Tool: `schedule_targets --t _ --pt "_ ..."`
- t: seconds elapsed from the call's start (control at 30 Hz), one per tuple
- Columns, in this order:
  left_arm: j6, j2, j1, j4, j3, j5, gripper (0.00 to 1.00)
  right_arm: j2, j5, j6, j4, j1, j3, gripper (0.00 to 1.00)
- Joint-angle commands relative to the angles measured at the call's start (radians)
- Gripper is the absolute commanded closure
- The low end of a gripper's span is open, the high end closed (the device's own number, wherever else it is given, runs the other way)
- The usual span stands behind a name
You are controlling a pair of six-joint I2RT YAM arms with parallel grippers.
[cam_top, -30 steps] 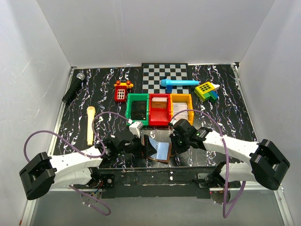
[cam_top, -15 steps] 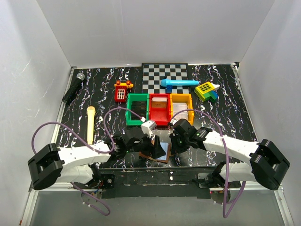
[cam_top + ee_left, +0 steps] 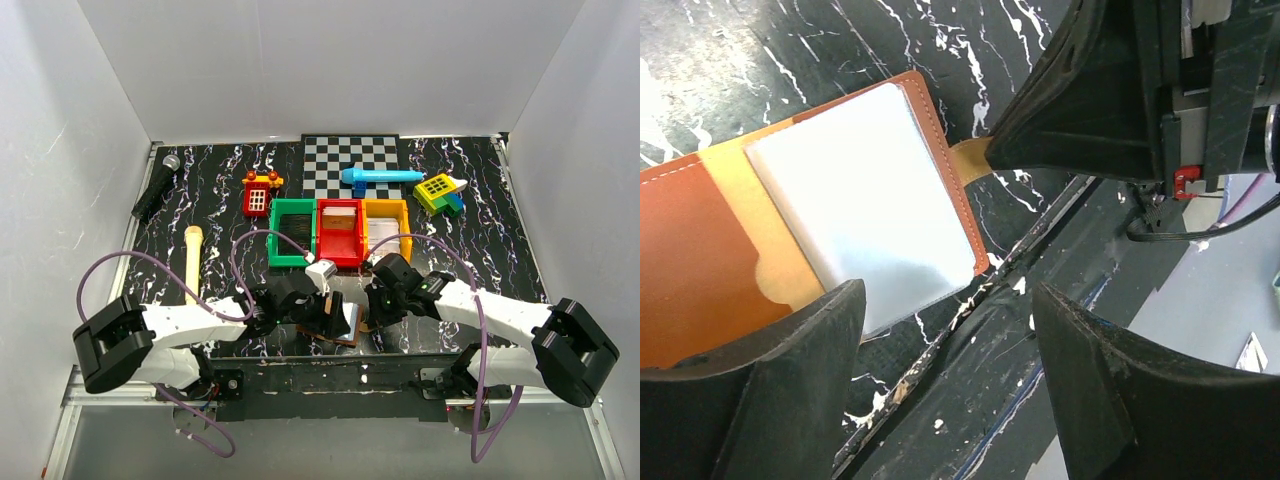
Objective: Take the credit cards out of the card holder
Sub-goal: Remove the credit card from the card holder.
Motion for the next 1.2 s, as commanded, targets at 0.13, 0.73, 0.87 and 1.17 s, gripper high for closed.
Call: schedule_targets --t 0.13,0.73,0.87,1.17 --pt "-0.012 -0.096 -0.004 -0.076 0.001 -0.109 0.32 -0.019 -0.011 -0.022 0.022 -0.012 -0.015 0.99" --pt "0.103 -0.038 -0.043 -0.23 0.135 -0.328 0.25 -0.011 -0.019 -0.026 0.022 -0.012 -0.007 0.99" --pt "0.131 0.014 -0.103 -0.282 0.193 -0.399 0.21 0.003 -0.02 -0.029 0.02 -0.012 -0.001 0.99" --pt "0.109 0.195 -0.152 -0.437 0.323 -0.488 0.2 0.01 -0.02 -0.036 0.015 -0.012 0.01 0.99"
